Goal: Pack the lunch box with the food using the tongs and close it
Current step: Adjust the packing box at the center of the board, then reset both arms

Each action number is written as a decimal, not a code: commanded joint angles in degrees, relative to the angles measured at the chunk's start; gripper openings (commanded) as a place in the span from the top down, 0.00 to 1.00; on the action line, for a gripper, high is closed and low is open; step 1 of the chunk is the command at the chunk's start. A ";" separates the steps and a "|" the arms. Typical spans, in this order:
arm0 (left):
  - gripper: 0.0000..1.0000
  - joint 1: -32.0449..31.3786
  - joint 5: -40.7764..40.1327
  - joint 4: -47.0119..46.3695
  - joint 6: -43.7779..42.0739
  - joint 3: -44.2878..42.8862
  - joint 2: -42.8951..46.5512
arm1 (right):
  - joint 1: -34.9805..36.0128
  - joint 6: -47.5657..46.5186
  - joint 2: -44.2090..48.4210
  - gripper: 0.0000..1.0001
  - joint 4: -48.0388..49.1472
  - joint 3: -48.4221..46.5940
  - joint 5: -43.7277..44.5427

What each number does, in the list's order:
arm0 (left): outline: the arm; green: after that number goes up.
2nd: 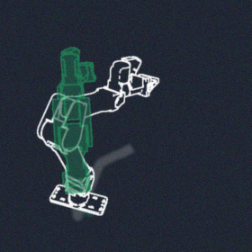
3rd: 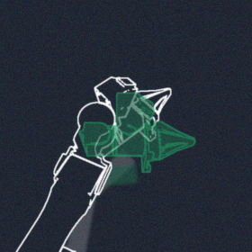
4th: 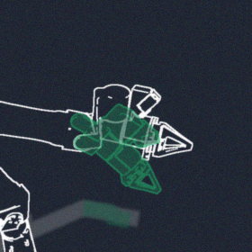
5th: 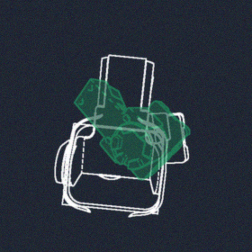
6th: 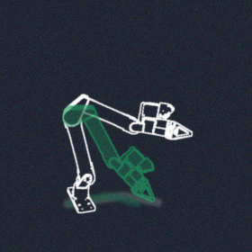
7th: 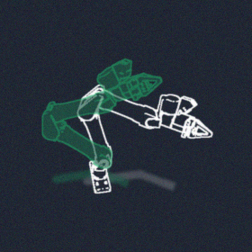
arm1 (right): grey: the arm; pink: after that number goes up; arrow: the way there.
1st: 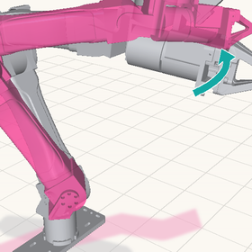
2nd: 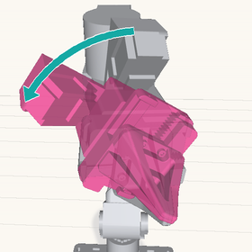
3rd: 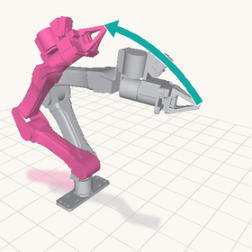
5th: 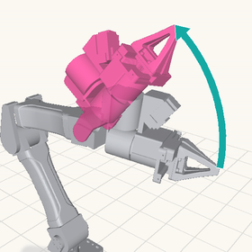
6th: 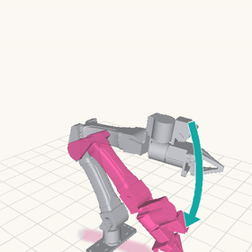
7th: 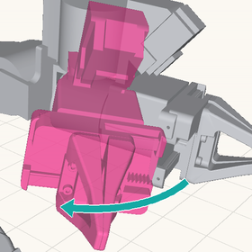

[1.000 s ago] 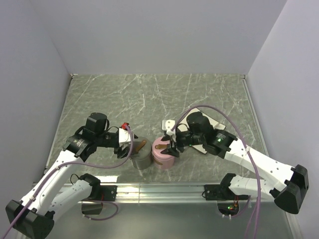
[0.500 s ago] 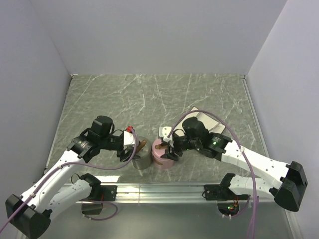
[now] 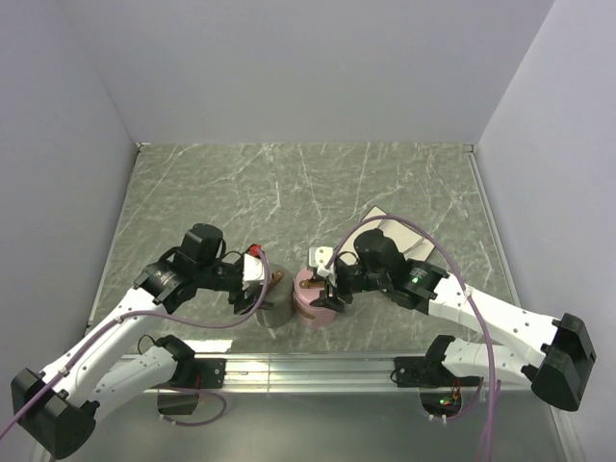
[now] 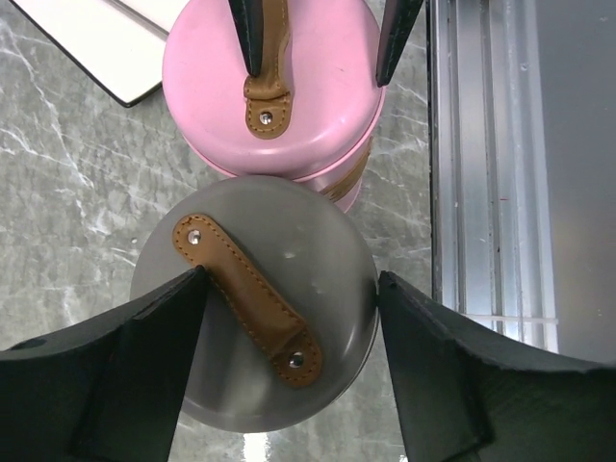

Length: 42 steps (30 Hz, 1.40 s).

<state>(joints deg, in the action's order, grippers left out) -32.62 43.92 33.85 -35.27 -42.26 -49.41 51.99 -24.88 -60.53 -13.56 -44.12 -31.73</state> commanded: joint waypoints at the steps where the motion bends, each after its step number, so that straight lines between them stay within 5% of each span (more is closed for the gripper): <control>1: 0.22 -1.04 -0.15 2.45 2.21 -0.62 -1.74 | 0.31 1.50 0.50 0.38 0.03 -0.08 1.05; 12: 0.03 -1.04 -1.20 -2.47 16.44 -8.44 2.21 | -2.50 6.34 1.12 0.32 -1.73 -11.59 1.49; 20: 0.01 0.80 -8.93 -6.24 29.45 -17.75 0.81 | -14.34 12.13 3.49 0.20 -1.03 -19.24 1.23; 30: 0.00 15.82 -10.79 7.10 42.56 -34.64 -19.13 | -32.10 23.47 3.24 0.06 -4.10 -16.62 6.50; 37: 0.01 25.15 -12.45 1.68 43.53 -30.78 -25.03 | -41.08 30.33 -4.68 0.06 -9.29 -14.42 11.60; 42: 0.01 26.56 -17.02 -5.09 43.88 -23.67 -26.09 | -42.67 30.25 0.75 0.05 -3.67 -6.60 15.09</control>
<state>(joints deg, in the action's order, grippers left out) -6.63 30.02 33.80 7.27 -68.31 -75.42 9.93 4.36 -65.08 -20.73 -52.45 -20.10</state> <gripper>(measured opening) 0.994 0.944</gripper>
